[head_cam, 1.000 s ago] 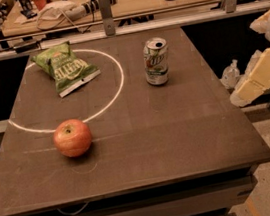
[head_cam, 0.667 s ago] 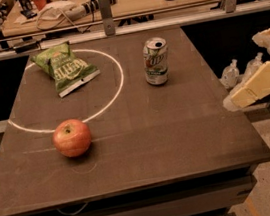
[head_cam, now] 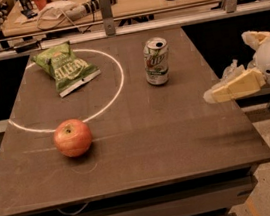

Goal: Move 7up can near apple

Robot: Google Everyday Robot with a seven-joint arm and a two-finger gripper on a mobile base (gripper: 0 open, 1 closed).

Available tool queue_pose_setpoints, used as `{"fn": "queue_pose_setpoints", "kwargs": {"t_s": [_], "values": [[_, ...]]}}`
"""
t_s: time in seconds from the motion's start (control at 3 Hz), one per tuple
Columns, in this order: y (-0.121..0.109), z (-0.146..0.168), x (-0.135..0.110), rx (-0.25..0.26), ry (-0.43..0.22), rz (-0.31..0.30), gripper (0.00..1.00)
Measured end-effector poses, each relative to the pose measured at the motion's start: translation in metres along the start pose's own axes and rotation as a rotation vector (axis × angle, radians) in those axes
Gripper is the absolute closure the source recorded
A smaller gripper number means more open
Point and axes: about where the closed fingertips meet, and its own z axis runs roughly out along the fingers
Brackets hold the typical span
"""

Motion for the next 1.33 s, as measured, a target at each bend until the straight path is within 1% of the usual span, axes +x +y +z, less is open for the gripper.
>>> {"fn": "queue_pose_setpoints", "kwargs": {"t_s": [0.33, 0.67, 1.0, 1.33], "values": [[-0.015, 0.013, -0.004, 0.067, -0.093, 0.007, 0.0], [-0.024, 0.025, -0.001, 0.094, -0.173, 0.064, 0.0], [-0.025, 0.047, 0.001, 0.074, -0.242, 0.103, 0.0], [-0.024, 0.048, 0.001, 0.073, -0.242, 0.103, 0.0]]}}
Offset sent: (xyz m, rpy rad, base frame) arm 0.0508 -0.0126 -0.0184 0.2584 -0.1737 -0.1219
